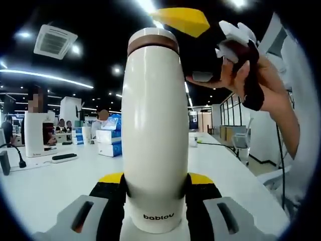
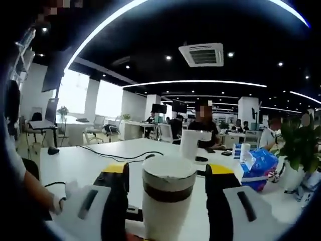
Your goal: Grasp the water cup twist off the cup lid place the cup lid on the table
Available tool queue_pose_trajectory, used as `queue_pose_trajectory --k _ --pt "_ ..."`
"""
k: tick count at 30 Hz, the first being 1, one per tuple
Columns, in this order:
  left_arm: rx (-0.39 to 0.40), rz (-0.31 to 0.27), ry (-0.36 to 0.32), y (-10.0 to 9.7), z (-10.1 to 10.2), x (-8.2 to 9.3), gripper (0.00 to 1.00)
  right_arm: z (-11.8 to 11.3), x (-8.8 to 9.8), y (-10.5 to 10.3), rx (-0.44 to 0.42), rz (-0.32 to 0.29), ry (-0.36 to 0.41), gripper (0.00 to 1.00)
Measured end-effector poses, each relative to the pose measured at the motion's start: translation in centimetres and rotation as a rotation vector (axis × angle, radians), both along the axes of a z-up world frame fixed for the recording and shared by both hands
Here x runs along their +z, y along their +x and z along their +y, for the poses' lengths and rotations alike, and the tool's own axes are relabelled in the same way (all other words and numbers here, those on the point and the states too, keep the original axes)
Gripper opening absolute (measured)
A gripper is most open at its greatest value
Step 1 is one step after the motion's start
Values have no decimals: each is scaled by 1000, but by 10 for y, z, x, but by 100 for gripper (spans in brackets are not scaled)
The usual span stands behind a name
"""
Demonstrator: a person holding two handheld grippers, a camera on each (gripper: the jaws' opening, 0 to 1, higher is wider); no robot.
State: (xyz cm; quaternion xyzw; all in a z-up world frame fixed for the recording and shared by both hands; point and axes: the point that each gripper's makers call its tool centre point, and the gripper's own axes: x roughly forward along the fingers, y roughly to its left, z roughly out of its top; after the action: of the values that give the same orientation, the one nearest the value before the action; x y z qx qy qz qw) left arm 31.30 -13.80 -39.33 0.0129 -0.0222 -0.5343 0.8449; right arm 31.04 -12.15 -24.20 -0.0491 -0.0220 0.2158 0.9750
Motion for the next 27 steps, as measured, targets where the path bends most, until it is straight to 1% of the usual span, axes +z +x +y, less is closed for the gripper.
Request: queue_pose_trajectory --k 2,4,6,7,8,11,13,15,17,18,20,21,23,24,27 --pt "0 0 0 0 0 0 48 1 2 1 1 5 18 61" --pt "-1 0 0 0 0 0 48 0 3 2 -9 2 9 60" --pt "-1 0 0 0 0 0 48 -2 5 3 -13 -1 11 56" --pt "-1 0 0 0 1 0 48 -1 5 3 -3 9 31 55" --pt "0 0 0 0 1 0 48 -1 5 3 -4 11 33 54" --pt "0 2 1 0 1 -1 48 -3 2 4 -25 16 16 49" --pt "-1 1 0 0 1 -1 48 -2 0 6 -12 37 14 47" --pt "1 -2 2 0 1 -1 48 -2 -1 6 1 55 18 46" --pt "3 -5 4 0 1 -1 48 -2 -1 5 14 61 7 46" --pt "4 -6 5 0 1 -1 48 1 -2 4 38 51 -23 46" --pt "5 -4 5 0 2 -1 48 3 -2 3 79 62 -36 46" --pt "6 -5 6 0 2 -1 48 3 -2 3 86 68 -39 46" --pt "6 -5 6 0 1 -1 48 3 -3 4 135 84 -34 46" --pt "5 -5 6 1 1 0 48 3 -3 4 144 85 -35 46" --pt "6 -4 5 1 1 0 48 5 -3 4 198 102 -53 46"
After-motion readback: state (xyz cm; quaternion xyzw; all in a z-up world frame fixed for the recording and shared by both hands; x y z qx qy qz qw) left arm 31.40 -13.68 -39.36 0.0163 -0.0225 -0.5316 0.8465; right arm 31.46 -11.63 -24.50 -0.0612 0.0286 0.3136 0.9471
